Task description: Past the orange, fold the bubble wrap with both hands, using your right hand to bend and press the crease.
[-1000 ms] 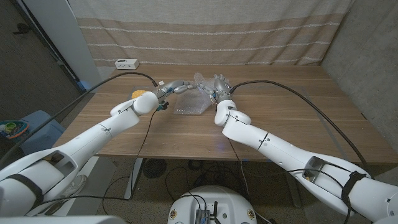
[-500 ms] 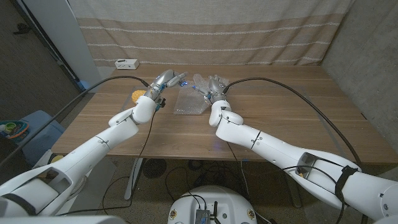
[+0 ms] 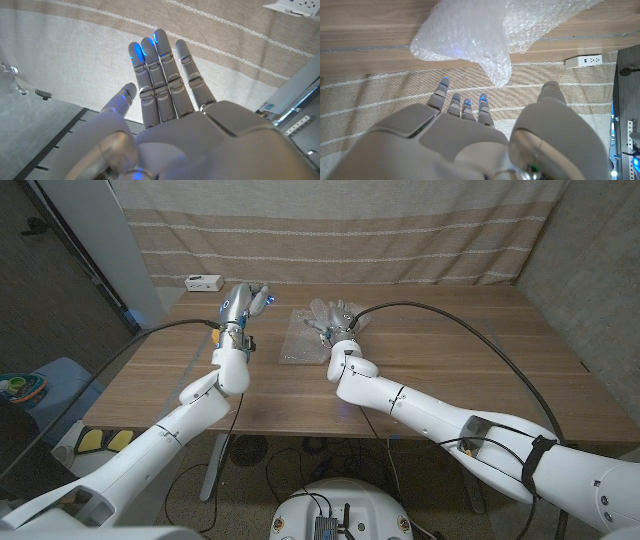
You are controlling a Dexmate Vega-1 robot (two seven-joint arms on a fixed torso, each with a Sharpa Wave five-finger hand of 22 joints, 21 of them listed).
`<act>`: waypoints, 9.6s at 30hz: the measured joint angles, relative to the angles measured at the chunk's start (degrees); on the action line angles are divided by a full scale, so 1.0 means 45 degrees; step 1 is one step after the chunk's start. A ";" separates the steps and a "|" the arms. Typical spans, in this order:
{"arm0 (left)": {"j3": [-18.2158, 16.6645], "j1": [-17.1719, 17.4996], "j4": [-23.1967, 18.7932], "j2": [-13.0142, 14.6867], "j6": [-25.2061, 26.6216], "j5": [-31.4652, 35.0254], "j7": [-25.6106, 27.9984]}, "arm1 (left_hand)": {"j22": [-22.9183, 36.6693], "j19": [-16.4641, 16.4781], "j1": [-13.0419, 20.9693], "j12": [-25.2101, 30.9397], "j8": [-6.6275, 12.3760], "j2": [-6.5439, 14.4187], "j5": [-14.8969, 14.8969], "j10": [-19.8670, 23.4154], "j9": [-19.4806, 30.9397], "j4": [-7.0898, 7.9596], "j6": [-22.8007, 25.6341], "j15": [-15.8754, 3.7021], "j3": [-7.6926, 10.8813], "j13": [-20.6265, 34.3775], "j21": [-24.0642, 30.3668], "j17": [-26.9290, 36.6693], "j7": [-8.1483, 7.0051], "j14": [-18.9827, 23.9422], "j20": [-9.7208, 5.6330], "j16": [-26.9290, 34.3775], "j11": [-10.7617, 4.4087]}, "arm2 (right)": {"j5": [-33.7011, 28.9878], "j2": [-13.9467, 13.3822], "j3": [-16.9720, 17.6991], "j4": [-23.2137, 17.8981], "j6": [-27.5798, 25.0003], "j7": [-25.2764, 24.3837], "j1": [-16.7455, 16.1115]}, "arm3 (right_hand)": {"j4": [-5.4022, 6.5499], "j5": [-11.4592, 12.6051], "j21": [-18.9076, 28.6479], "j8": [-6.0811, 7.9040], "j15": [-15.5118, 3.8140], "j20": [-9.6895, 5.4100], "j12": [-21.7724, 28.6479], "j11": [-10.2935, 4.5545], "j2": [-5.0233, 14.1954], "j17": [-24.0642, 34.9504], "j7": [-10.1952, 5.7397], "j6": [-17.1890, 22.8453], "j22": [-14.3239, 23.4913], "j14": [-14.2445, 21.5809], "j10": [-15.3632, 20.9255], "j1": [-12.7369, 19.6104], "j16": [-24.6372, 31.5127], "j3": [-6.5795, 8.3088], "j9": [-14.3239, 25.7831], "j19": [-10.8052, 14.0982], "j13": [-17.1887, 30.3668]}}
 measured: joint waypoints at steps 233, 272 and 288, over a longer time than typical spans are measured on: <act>0.6204 -0.6704 0.4269 0.0801 -0.1318 0.2335 -1.4420 | -0.1961 -0.9843 0.1735 -0.5808 -0.4231 0.0009 0.1506 -1.3167 -0.3225 0.0597 -1.2198 -0.0191 0.1826 -0.4785 -0.2677 -0.3425 -0.3328 -1.3588 0.0166 -0.4955 -0.2343 | -0.3132 -0.1155 0.3048 0.2825 1.1028 -0.4105 -0.1526 | -0.1080 -0.0752 0.5559 0.1675 -0.2757 -0.2653 0.0678 -0.2834 0.0612 0.1984 -0.0866 1.1773 0.1289 1.1649 1.1400 0.6141 0.2895 0.4664 0.0096 0.8696 0.0365; 0.5015 -0.5489 0.2071 0.1872 -0.0815 0.2520 -1.3133 | -0.2054 -0.8946 0.0277 -0.5326 -0.3702 -0.1358 0.0369 -1.1746 -0.3172 0.0253 -0.9767 0.0310 -0.0555 -0.4733 -0.2243 -0.3344 -0.3923 -1.1941 0.1188 -0.4698 -0.1606 | 0.1516 -0.2713 0.3123 -0.0443 0.7404 0.2888 -0.1548 | -0.1010 -0.0704 0.5658 0.1451 -0.2369 -0.2148 -0.0063 -0.2238 0.0769 0.1785 -0.0774 1.1364 0.0583 1.0308 1.0349 0.6297 0.2193 0.4522 0.0218 0.8052 0.0288; 0.2911 -0.3362 -0.0703 0.3158 0.0871 0.2803 -1.0956 | -0.2062 -0.6941 -0.0396 -0.4217 -0.3042 -0.0881 -0.0241 -0.7800 -0.2875 -0.0515 -0.5644 0.0110 -0.0930 -0.4391 -0.1784 -0.3259 -0.2331 -0.8816 0.1278 -0.4351 -0.0795 | 0.1188 -0.2998 0.2597 -0.0639 0.6434 0.3361 -0.1086 | -0.1055 -0.0705 0.5518 0.1449 -0.2389 -0.2028 -0.0062 -0.2240 0.0768 0.1650 -0.0656 1.1482 0.0406 1.0433 1.0632 0.6296 0.2144 0.4477 0.0210 0.7380 0.0274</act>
